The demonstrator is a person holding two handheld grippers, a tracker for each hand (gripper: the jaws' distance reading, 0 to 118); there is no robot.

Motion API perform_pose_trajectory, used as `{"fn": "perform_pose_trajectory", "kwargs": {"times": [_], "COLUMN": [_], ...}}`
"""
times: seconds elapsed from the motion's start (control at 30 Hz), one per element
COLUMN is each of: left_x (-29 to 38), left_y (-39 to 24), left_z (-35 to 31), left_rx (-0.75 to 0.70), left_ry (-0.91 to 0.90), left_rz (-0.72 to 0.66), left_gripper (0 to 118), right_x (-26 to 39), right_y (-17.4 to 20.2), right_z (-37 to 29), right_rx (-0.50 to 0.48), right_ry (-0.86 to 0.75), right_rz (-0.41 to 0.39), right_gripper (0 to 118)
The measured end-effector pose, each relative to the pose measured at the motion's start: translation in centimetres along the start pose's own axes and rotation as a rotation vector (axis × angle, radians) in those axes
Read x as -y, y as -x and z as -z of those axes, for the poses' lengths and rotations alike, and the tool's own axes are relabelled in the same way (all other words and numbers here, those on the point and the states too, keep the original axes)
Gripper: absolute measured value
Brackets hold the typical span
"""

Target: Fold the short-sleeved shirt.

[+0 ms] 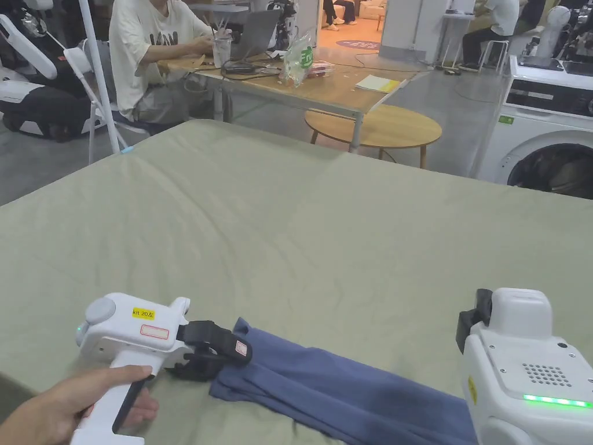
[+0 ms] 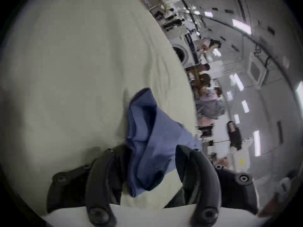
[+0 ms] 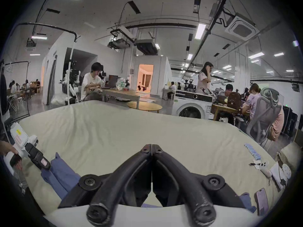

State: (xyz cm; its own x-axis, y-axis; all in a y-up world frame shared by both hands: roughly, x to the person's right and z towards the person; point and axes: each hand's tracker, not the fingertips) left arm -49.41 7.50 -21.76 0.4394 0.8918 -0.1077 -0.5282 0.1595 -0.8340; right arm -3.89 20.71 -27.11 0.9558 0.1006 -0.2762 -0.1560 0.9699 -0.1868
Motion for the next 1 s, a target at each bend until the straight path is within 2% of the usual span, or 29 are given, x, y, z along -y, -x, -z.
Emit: {"fn": "perform_pose_trajectory", "kwargs": {"times": [0.07,0.2,0.23,0.27,0.33,0.37,0.4,0.57,0.83,1.0], "left_x": [0.1,-0.9,-1.0,-1.1,-1.0,-0.6,-0.5,0.6,1.6,2.2], "left_y": [0.4,0.7,0.8,0.7,0.5,0.5,0.6,-0.9,-5.1,-7.8], "left_z": [1.5,3.3,3.3,3.5,4.1,4.2,3.9,2.5,-3.4,-7.5], "left_rx": [0.065,0.107,0.104,0.078,-0.045,-0.062,-0.006,-0.057,-0.034,-0.181], "left_ry": [0.011,0.001,-0.009,-0.016,-0.029,-0.046,-0.073,-0.140,-0.215,-0.278], "left_rz": [-0.029,0.008,0.010,0.009,0.038,0.050,0.058,0.124,0.175,0.215], "left_gripper": [56,56,51,40,6,4,4,2,2,2], "right_x": [0.1,0.3,0.3,0.4,0.6,0.7,0.8,1.1,0.6,0.3], "right_y": [-0.2,-0.5,-0.6,-0.6,-0.8,-0.9,-1.0,-1.2,-1.5,-1.1], "right_z": [0.1,0.1,0.0,0.0,0.1,0.2,0.2,0.3,0.4,0.3], "right_rx": [0.003,0.010,0.012,0.013,0.016,0.014,0.011,0.011,0.008,-0.002], "right_ry": [0.007,0.019,0.021,0.022,0.027,0.033,0.039,0.047,0.034,0.022], "right_rz": [0.006,0.011,0.011,0.011,0.013,0.019,0.023,0.018,0.032,0.035], "right_gripper": [0,0,0,0,0,0,0,0,0,0]}}
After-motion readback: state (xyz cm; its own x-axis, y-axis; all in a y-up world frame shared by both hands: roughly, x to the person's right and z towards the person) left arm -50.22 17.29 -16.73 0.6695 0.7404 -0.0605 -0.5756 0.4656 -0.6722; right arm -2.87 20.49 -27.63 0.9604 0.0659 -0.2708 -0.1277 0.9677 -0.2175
